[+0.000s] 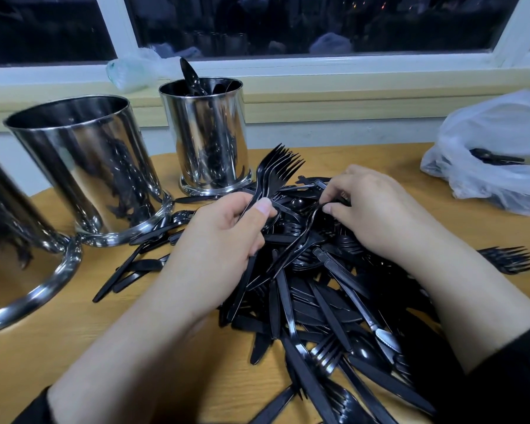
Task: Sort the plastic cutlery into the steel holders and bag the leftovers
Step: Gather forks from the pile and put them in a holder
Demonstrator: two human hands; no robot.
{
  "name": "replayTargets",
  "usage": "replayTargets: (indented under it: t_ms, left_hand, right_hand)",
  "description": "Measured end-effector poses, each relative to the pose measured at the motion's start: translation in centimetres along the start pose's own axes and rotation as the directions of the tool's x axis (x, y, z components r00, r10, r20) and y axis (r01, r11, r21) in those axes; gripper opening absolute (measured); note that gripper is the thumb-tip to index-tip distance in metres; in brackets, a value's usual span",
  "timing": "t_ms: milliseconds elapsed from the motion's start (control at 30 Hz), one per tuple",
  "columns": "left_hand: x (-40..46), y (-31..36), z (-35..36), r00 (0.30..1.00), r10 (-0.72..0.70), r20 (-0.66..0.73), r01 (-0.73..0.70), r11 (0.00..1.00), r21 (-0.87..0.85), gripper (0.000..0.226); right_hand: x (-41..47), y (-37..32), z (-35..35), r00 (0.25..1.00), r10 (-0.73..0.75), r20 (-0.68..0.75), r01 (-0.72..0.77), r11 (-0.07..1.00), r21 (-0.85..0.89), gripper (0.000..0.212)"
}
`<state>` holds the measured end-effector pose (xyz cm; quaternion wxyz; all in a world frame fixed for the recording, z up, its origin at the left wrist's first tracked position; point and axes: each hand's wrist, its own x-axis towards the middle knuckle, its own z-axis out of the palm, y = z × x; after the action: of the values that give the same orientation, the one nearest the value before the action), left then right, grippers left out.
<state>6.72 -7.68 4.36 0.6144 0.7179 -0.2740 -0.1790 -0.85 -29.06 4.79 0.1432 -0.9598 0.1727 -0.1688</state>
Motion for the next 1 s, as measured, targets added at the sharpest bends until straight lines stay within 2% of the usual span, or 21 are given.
replayTargets:
  t_ms: [133, 300, 600, 733, 867, 1000]
  left_hand:
    - [0.0, 0.1, -0.1, 1.000, 0.016, -0.012, -0.016, 1.000, 0.017, 0.026]
    - [0.0, 0.3, -0.7, 0.997, 0.058, -0.046, -0.057, 0.998, 0.023, 0.025]
    - [0.1, 0.4, -1.1, 0.990, 0.106, -0.090, -0.100, 0.993, 0.067, 0.031]
    - [0.0, 0.6, -1.0, 0.992, 0.103, -0.069, -0.097, 0.991, 0.087, 0.029]
    - [-0.2, 1.1, -0.6, 0.996, 0.081, -0.036, -0.078, 0.995, 0.069, 0.026]
    - [-0.5, 1.4, -0.1, 0.997, -0.036, 0.064, 0.042, 0.996, -0.085, 0.025]
  right_hand:
    - [0.1, -0.3, -0.8, 0.999, -0.027, -0.042, 0.028, 0.999, 0.016, 0.006]
    - [0.3, -1.0, -2.8, 0.986, -0.047, -0.161, 0.064, 0.993, 0.102, 0.010]
    - [0.8, -2.9, -6.5, 0.968, -0.134, -0.212, 0.165, 0.977, 0.138, 0.018]
    - [-0.9, -3.3, -7.7, 0.959, -0.189, -0.211, 0.244, 0.930, 0.274, 0.020]
    - [-2.0, -3.0, -6.1, 0.958, -0.225, -0.177, 0.279, 0.871, 0.404, 0.019]
    - [-1.9, -2.8, -3.4, 0.962, -0.122, -0.246, 0.240, 0.806, 0.541, 0.019]
